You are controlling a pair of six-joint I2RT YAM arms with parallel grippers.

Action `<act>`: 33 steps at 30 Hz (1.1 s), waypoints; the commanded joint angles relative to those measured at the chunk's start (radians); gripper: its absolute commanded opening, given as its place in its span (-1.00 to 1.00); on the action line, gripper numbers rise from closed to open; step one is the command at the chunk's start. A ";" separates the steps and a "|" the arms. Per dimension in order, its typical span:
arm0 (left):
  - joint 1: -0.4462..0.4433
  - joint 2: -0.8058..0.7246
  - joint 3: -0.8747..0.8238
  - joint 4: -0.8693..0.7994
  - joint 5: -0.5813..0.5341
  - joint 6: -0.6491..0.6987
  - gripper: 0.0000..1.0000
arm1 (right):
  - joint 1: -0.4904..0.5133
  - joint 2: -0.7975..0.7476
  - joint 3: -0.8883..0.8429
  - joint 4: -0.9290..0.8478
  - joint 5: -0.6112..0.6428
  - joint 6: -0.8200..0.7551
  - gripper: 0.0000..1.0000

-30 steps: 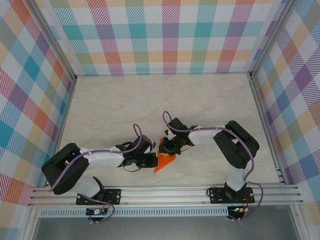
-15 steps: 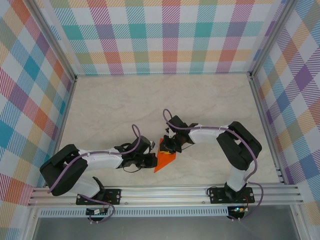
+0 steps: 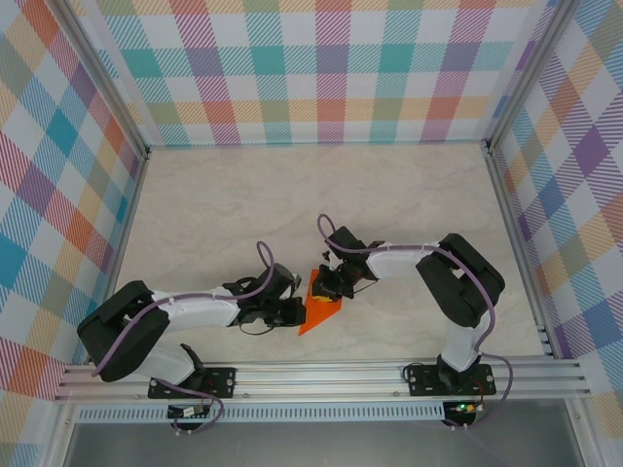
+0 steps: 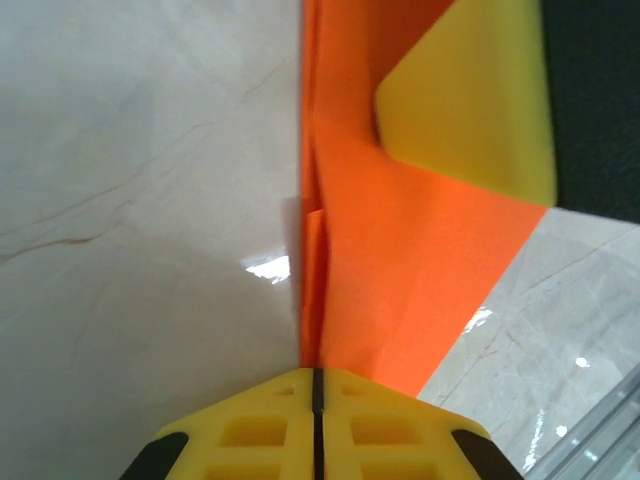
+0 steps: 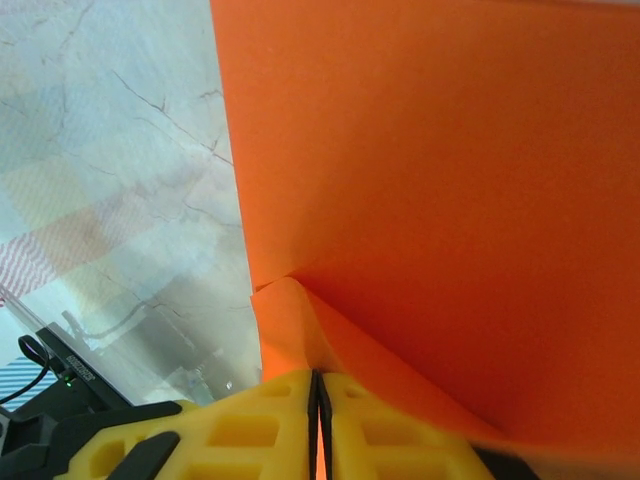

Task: Fold a paper plane with a square sheet of paper (pick it up from the middle)
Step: Fourth fold the wing at the center of the table.

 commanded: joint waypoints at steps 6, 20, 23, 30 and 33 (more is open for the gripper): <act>-0.007 -0.106 0.128 -0.160 -0.047 -0.045 -0.78 | 0.004 0.053 -0.038 -0.065 0.070 -0.034 -0.75; -0.011 0.065 0.012 0.056 0.059 -0.117 -0.77 | 0.005 0.051 -0.043 -0.041 0.060 -0.019 -0.74; -0.015 0.082 -0.034 0.037 0.061 -0.121 -0.78 | 0.005 0.049 -0.045 -0.034 0.055 -0.016 -0.74; -0.016 0.061 -0.076 -0.108 -0.025 -0.093 -0.80 | 0.005 0.034 -0.031 -0.032 0.046 -0.009 -0.73; -0.016 0.063 -0.070 -0.123 -0.040 -0.093 -0.81 | 0.005 0.002 -0.020 -0.030 0.032 -0.008 -0.73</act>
